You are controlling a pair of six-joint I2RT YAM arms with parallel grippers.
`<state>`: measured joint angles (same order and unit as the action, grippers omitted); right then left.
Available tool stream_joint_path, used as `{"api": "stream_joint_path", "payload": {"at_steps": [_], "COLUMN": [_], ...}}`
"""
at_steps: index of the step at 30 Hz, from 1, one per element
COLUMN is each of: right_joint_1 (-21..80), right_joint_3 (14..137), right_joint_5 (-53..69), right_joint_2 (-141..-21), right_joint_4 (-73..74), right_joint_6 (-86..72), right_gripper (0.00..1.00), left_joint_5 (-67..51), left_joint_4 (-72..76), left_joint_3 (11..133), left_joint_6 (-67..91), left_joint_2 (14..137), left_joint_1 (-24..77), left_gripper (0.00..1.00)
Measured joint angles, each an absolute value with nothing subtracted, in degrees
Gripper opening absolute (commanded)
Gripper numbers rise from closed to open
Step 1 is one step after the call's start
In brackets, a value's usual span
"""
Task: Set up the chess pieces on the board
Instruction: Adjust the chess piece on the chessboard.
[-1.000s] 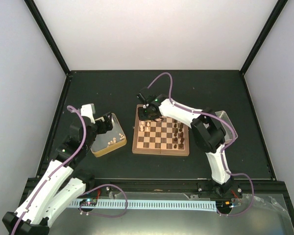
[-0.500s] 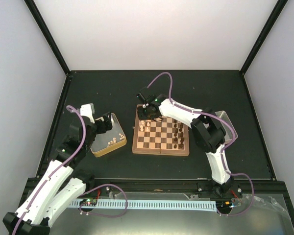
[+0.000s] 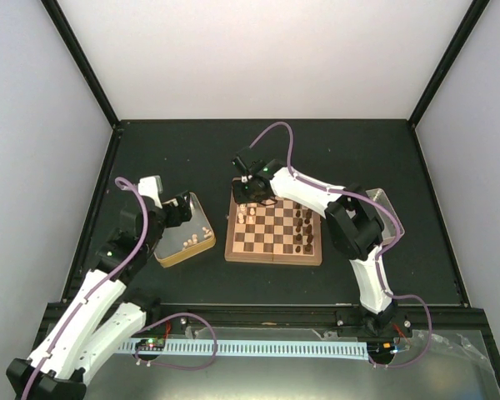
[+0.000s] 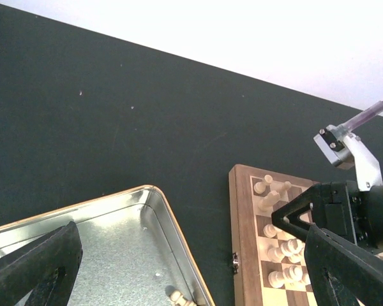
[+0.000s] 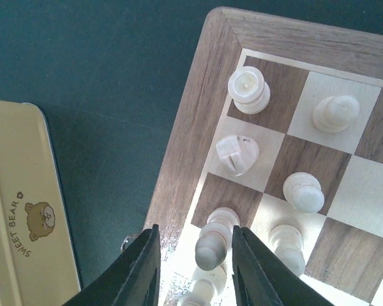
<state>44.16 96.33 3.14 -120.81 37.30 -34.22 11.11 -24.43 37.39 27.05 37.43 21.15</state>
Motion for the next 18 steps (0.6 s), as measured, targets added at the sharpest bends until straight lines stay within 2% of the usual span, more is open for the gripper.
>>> {"api": "stream_joint_path", "payload": {"at_steps": [9,18], "right_joint_1": [43.35,42.37], "right_joint_3": [96.07,82.13], "right_joint_5": [3.14,0.45], "right_joint_2": [-118.78,-101.14], "right_joint_4": [37.08,33.65], "right_joint_6": [-33.61,-33.39], "right_gripper": [0.41,0.47], "left_joint_5": [10.24,8.51], "left_joint_4": [-24.4,-21.5], "left_joint_3": [37.39,29.89], "left_joint_6": [27.0,30.5], "left_joint_2": [40.38,46.35], "left_joint_1": [19.86,19.84], "left_gripper": [0.99,0.98]}}
